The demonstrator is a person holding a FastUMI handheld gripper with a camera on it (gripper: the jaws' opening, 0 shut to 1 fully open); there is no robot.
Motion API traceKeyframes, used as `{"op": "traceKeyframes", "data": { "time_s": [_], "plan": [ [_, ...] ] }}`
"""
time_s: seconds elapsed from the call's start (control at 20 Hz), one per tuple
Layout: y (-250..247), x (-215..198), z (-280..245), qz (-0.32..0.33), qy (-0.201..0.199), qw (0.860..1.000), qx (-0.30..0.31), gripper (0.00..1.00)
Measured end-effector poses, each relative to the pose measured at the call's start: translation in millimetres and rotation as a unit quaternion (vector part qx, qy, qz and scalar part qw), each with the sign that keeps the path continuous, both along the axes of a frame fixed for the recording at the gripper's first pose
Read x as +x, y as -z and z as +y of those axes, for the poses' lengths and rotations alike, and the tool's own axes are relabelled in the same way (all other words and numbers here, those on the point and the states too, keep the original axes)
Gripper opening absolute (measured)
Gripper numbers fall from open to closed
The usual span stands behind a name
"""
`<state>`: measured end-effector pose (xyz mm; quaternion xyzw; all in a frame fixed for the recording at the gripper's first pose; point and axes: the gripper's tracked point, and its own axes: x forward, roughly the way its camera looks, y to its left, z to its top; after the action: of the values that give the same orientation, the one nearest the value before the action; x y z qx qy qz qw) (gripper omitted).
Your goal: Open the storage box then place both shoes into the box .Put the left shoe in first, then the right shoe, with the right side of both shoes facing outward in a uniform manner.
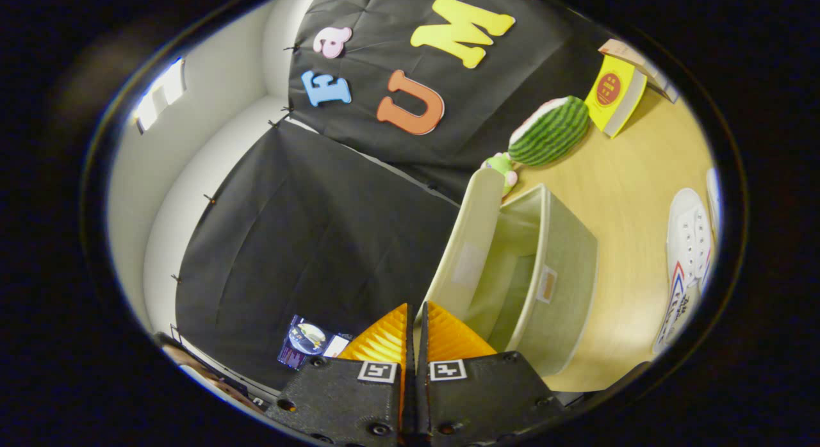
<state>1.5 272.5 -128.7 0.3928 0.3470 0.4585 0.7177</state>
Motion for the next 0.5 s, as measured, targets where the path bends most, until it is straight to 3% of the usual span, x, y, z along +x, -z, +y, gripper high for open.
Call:
{"op": "traceKeyframes", "data": {
  "time_s": [0.3, 0.5],
  "plan": [
    [-67, -11, 68, -0.075, -0.046, 0.996, -0.020, 0.05],
    [-96, -15, 116, -0.156, -0.055, 0.984, -0.066, 0.05]
  ]
}}
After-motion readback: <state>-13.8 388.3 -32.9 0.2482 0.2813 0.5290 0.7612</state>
